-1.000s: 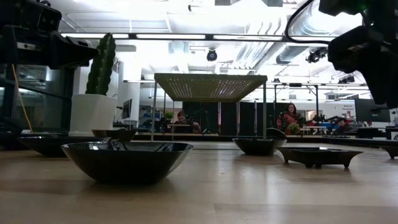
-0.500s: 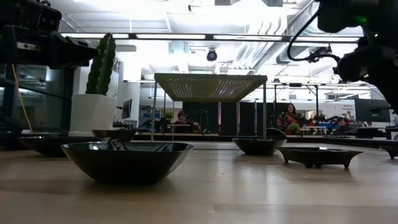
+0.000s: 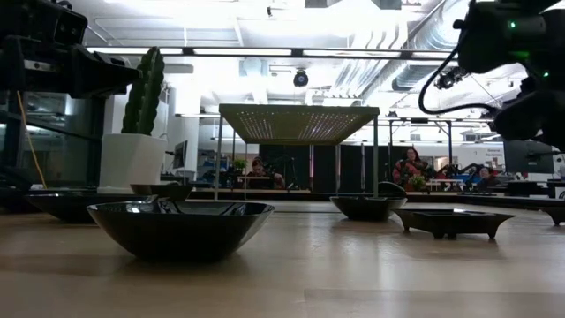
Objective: Pick & Place Mini shaped plates
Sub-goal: Stack the black square plate on top of the black square plate on the shelf
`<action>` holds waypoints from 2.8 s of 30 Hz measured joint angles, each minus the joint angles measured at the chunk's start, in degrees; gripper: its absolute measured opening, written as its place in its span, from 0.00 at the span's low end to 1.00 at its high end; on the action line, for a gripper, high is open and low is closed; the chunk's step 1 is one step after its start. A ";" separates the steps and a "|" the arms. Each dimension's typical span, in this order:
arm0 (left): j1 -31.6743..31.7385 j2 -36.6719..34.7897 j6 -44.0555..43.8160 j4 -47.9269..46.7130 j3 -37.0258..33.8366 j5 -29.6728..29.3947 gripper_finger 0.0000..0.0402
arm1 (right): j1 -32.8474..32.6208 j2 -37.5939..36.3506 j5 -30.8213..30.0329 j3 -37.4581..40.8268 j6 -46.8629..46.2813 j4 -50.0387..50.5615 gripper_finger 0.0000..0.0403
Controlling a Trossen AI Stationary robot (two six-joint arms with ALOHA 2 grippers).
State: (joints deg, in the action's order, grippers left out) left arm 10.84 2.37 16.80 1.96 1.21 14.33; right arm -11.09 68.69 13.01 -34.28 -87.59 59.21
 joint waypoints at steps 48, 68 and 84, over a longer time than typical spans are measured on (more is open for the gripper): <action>0.00 -0.01 -0.02 0.00 0.00 0.00 0.01 | -0.07 -0.02 -0.63 6.82 0.56 -11.31 0.14; -0.01 -0.02 0.00 0.00 0.00 0.00 0.01 | -0.05 -1.20 -0.70 6.12 0.61 -11.47 0.02; -0.01 -0.02 0.00 0.00 0.02 0.00 0.01 | -0.22 -5.75 -1.73 5.75 -0.03 -12.23 0.00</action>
State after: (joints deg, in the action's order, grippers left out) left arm 10.83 2.35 16.80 1.96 1.23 14.33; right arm -11.31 62.93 11.28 -28.53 -87.61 46.98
